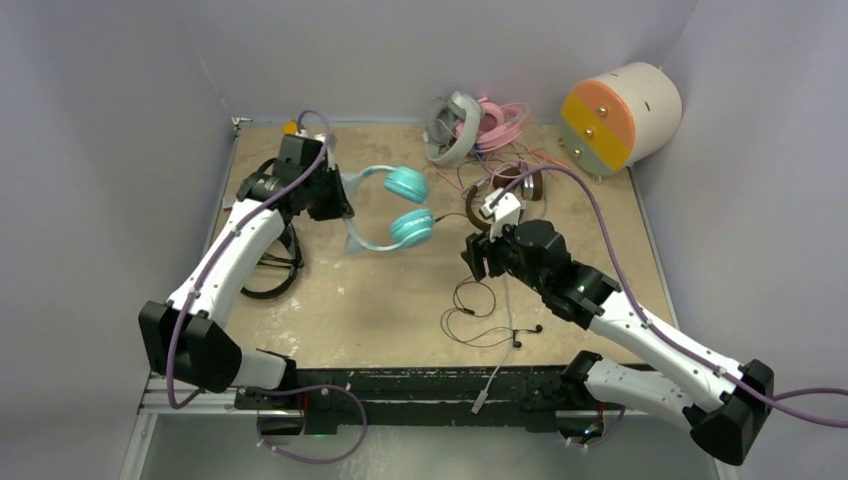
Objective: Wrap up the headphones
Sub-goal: Wrap the headphones cable around the headphones.
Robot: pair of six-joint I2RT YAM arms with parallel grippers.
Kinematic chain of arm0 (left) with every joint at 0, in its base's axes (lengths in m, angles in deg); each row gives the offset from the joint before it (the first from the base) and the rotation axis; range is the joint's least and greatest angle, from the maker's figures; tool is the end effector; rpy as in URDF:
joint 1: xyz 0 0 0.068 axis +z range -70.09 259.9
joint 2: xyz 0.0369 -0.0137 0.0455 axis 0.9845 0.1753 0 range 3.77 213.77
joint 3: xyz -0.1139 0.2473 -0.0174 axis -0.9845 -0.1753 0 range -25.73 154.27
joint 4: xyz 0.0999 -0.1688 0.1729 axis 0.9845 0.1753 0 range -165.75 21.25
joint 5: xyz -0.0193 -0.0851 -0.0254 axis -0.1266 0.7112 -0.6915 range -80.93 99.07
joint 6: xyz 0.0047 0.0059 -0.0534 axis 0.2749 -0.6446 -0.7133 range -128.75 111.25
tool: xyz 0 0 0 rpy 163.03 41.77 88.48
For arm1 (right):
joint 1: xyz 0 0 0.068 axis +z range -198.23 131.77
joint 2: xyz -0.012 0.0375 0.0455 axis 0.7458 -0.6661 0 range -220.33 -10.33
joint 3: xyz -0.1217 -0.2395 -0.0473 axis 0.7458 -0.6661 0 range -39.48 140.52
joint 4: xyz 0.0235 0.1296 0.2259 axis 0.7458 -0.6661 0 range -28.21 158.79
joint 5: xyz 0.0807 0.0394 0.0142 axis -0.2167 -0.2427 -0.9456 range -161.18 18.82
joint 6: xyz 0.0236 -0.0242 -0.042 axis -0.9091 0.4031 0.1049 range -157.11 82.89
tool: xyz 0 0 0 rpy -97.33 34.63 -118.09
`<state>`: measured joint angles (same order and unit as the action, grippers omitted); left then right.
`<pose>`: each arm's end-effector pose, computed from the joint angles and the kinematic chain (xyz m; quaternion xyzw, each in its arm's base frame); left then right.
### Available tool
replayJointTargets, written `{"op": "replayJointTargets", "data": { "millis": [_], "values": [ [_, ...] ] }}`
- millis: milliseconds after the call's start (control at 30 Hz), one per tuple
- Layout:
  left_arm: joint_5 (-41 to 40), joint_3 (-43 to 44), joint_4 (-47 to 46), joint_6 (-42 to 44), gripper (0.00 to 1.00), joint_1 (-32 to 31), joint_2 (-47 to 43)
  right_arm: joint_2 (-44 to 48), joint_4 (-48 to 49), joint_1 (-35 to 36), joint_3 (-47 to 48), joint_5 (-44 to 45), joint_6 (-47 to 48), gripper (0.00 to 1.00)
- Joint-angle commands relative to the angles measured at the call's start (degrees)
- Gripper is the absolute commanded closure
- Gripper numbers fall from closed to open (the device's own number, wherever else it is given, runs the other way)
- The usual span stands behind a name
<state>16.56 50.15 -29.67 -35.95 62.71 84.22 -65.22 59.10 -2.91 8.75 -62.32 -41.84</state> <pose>0.2799 -0.0914 0.3297 -0.0601 0.9379 -0.1839 0.2878 0.1609 0.1549 0.3299 -0.2334 0.7646 0.1967 0.5676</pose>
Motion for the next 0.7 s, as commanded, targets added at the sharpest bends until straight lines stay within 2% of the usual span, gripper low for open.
{"op": "replayJointTargets", "data": {
  "millis": [0, 167, 233, 300, 467, 567, 667],
  "values": [
    [7.61, 2.26, -4.31, -5.92, 1.0, 1.64, -6.08, 5.33, 4.25, -0.06, -4.82, 0.07, -1.58, 0.3],
    [10.03, 4.48, -3.81, -8.8, 1.0, 5.65, -8.76, 11.2, 7.54, -0.08, -8.99, -1.6, -0.81, 0.15],
    [9.8, 5.11, -3.93, -10.05, 1.0, 6.82, -9.87, 14.4, 11.64, -0.06, -11.8, -3.25, -0.14, 0.07],
    [9.65, 5.8, -4.03, -10.63, 1.0, 7.3, -10.45, 16.98, 14.82, -0.06, -14.55, -4.94, 0.2, 0.03],
    [11.83, 8.76, -2.7, -11.97, 1.0, 7.86, -10.09, 18.85, 21.28, -0.06, -18.82, -11.53, 2.05, 0.01],
    [13.27, 10.31, -2.54, -13.07, 1.0, 7.87, -10.47, 15.87, 25.44, -0.06, -20.76, -16.69, 1.57, 0.02],
    [13.78, 11.78, -1.34, -13.32, 1.0, 7.87, -10.57, 11.34, 28.77, -0.06, -21.34, -16.2, 0.63, 0.05]
  ]
}}
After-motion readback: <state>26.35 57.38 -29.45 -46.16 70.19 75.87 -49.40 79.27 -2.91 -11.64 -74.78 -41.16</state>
